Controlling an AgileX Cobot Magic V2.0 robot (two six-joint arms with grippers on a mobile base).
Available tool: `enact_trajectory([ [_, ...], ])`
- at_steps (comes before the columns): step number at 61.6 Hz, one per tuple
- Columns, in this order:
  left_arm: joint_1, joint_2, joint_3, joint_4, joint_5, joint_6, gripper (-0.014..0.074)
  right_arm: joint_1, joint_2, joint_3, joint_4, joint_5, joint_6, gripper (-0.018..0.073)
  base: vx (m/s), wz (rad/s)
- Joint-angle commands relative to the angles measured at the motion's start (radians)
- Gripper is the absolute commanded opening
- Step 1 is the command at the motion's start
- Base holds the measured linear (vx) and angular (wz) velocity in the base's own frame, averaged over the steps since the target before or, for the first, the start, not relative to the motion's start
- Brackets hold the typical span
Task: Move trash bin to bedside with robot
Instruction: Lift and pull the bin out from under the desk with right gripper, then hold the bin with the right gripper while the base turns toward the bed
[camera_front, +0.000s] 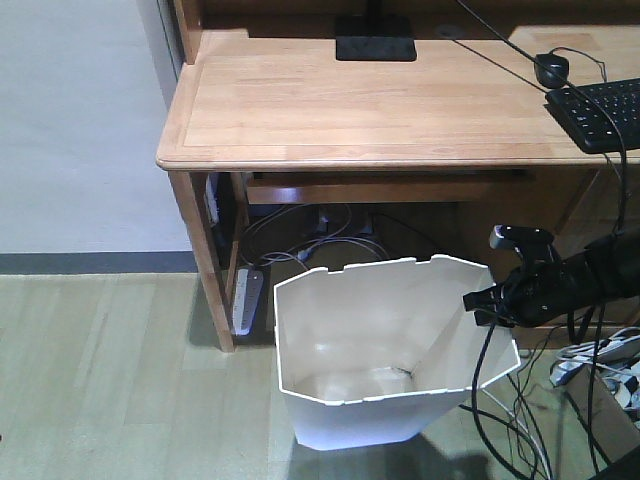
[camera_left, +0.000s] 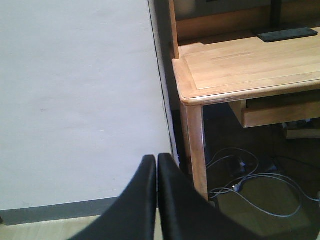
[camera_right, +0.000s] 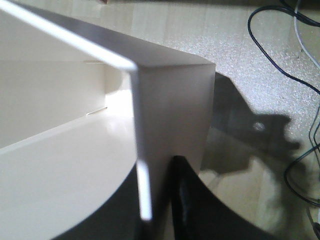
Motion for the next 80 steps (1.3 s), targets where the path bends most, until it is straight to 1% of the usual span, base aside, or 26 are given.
enact_trajectory([
  [1,-0.006,-0.010,0.029,-0.001,-0.073,-0.008,-0.0006,-0.004,-0.084,-0.020,0.087,0.159,0.014,-0.0004,0.00,0.00],
  [7,-0.006,-0.010,0.029,-0.001,-0.073,-0.008,-0.0006,-0.004,-0.084,-0.020,0.086,0.176,0.014,-0.0004,0.00,0.00],
  [54,-0.006,-0.010,0.029,-0.001,-0.073,-0.008,-0.0006,-0.004,-0.084,-0.020,0.085,0.176,0.014,-0.0004,0.00,0.01],
  [80,-0.006,-0.010,0.029,-0.001,-0.073,-0.008,-0.0006,-0.004,-0.084,-0.020,0.083,0.176,0.014,-0.0004,-0.05,0.21],
])
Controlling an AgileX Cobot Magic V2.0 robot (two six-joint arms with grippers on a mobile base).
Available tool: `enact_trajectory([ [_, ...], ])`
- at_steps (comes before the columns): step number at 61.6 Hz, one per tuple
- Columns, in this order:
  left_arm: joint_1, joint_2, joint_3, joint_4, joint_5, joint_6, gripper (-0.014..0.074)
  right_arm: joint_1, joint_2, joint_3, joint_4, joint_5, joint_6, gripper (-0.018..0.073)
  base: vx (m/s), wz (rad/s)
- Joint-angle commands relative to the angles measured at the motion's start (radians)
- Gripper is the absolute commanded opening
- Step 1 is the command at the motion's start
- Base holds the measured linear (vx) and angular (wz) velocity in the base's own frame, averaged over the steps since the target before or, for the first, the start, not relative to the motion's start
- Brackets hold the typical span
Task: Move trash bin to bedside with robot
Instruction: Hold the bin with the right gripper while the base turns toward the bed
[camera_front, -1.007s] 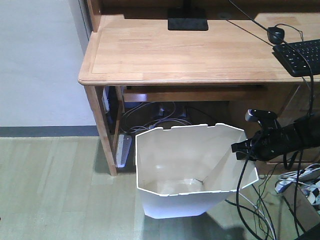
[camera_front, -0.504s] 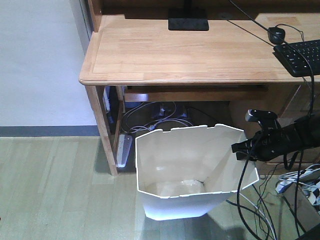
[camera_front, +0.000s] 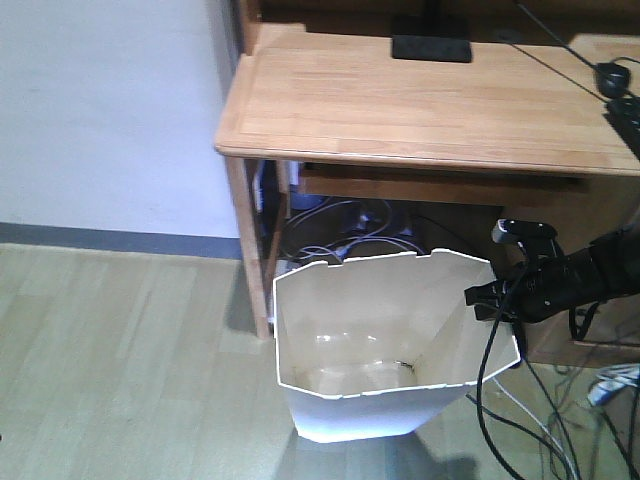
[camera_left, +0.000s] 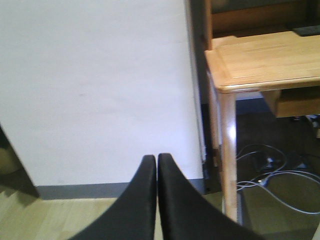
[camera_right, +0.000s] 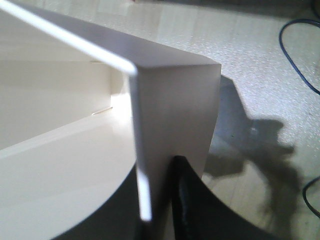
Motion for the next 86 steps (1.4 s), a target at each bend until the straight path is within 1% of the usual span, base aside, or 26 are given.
enact_trajectory([
  [1,-0.006,-0.010,0.029,-0.001,-0.073,-0.008,-0.0006,-0.003,-0.068,-0.020,0.074,0.160,0.014,-0.0004,-0.04,0.37],
  [41,-0.006,-0.010,0.029,-0.001,-0.073,-0.008,-0.0006,-0.003,-0.068,-0.020,0.074,0.159,0.014,-0.0004,-0.01,0.49],
  [86,-0.006,-0.010,0.029,-0.001,-0.073,-0.008,-0.0006,-0.003,-0.068,-0.020,0.074,0.160,0.014,-0.0004,0.11,0.49],
])
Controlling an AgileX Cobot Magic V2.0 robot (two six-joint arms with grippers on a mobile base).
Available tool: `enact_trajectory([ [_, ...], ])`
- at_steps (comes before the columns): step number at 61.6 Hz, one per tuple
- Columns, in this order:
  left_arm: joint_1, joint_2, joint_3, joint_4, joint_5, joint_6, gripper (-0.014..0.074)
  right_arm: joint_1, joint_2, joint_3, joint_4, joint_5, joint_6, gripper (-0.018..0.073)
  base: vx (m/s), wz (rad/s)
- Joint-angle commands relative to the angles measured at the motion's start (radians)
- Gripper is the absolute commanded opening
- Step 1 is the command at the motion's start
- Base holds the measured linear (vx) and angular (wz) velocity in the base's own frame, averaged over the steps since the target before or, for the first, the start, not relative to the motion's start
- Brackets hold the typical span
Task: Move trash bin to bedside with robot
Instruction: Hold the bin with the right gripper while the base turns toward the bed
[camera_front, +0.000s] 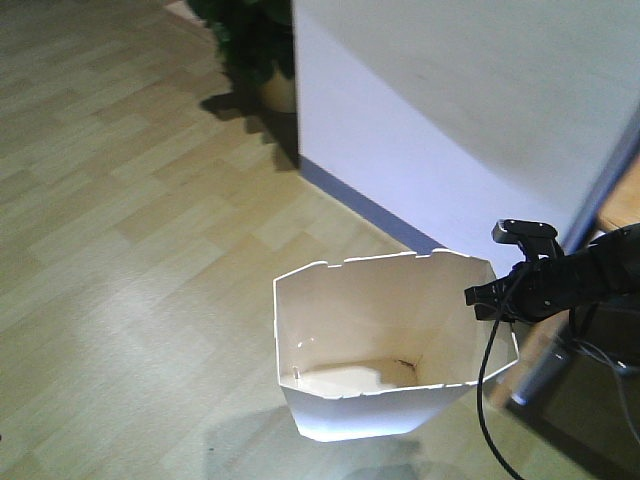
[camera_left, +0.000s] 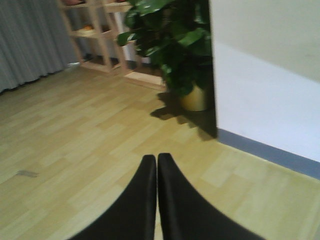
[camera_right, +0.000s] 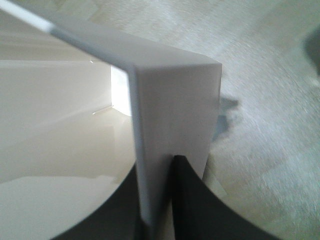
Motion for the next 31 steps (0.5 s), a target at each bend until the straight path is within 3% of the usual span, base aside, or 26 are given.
enact_trajectory([
  [1,-0.006,-0.010,0.029,-0.001,-0.073,-0.008,-0.0006,-0.003,-0.068,-0.020,0.074,0.161,0.014,-0.0004,0.15,0.65],
  [31,-0.006,-0.010,0.029,-0.001,-0.073,-0.008,-0.0006,-0.003,-0.068,-0.020,0.074,0.161,0.014,-0.0004,0.17,0.68],
])
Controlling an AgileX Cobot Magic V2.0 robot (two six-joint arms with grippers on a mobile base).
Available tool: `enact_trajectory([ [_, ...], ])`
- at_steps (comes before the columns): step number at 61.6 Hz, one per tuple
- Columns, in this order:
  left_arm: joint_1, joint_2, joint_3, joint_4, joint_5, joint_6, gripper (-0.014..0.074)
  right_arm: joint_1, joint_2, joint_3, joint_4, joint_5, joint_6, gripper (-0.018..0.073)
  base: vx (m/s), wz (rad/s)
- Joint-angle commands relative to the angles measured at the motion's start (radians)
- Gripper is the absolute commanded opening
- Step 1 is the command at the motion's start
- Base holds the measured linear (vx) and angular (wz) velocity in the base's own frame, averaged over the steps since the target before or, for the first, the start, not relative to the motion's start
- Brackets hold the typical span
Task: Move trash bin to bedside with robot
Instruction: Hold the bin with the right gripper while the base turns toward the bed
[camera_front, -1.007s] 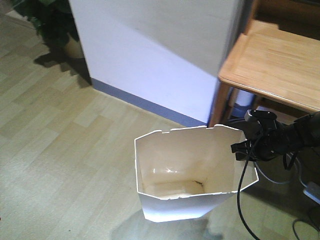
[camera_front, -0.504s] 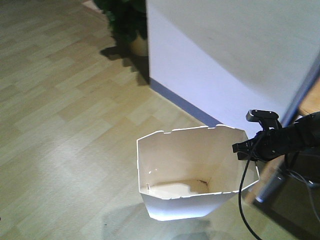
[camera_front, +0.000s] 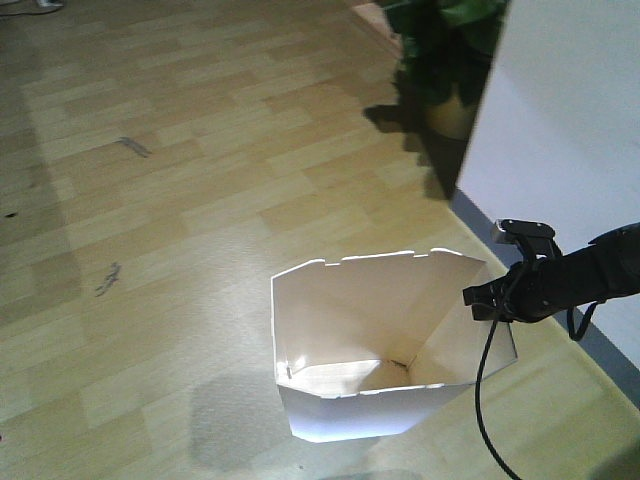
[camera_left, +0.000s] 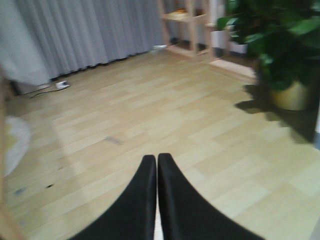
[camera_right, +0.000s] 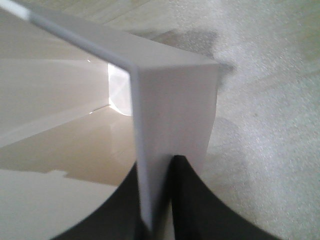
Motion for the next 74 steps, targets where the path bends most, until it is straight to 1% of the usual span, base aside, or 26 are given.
enact_trajectory([
  [1,-0.006,-0.010,0.029,-0.001,-0.073,-0.008,-0.0006,-0.003,-0.068,-0.020,0.074,0.149,0.014,-0.0004,0.18,0.64],
  [14,-0.006,-0.010,0.029,-0.001,-0.073,-0.008,-0.0006,-0.003,-0.068,-0.020,0.074,0.149,0.014,-0.0004,0.19,0.54],
  [28,-0.006,-0.010,0.029,-0.001,-0.073,-0.008,-0.0006,-0.003,-0.068,-0.020,0.074,0.149,0.014,-0.0004,0.22,0.33],
  [74,-0.006,-0.010,0.029,-0.001,-0.073,-0.008,-0.0006,-0.003,-0.068,-0.020,0.074,0.148,0.014,-0.0004,0.31,0.13],
])
